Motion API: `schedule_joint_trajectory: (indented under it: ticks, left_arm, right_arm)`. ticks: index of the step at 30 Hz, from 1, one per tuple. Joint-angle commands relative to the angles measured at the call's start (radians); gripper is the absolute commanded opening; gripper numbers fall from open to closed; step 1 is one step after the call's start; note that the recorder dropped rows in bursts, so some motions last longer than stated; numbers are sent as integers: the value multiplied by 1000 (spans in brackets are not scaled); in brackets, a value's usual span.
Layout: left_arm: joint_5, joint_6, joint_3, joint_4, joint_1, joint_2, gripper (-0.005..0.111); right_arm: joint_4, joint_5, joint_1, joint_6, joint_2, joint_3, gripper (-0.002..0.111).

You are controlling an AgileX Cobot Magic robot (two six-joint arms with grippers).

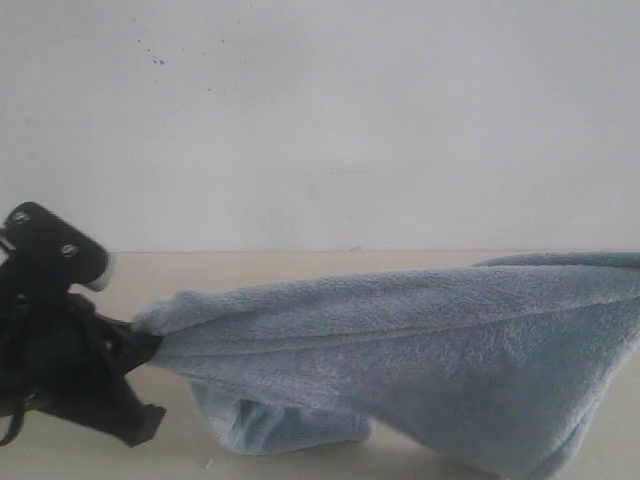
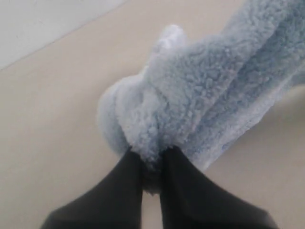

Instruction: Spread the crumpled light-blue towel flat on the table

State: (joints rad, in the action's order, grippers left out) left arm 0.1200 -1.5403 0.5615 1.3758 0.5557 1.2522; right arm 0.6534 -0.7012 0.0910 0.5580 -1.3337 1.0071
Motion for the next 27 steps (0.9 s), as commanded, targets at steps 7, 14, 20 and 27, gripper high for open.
schedule_joint_trajectory:
  ticks: [7, 14, 20, 27]
  left_arm:
    - [-181, 22, -90, -5, -46, -260, 4]
    - [-620, 200, -90, -51, -46, -297, 51]
    - [-582, 624, -90, -489, -46, -298, 57]
    - [-284, 783, -90, -794, -48, -248, 57]
  right_arm:
    - [-314, -80, -12, -309, 9, 2, 0]
    - [-422, -179, -12, -471, 9, 2, 0]
    - [-335, -268, -12, -483, 9, 2, 0]
    - [-243, -302, -12, -418, 9, 2, 0]
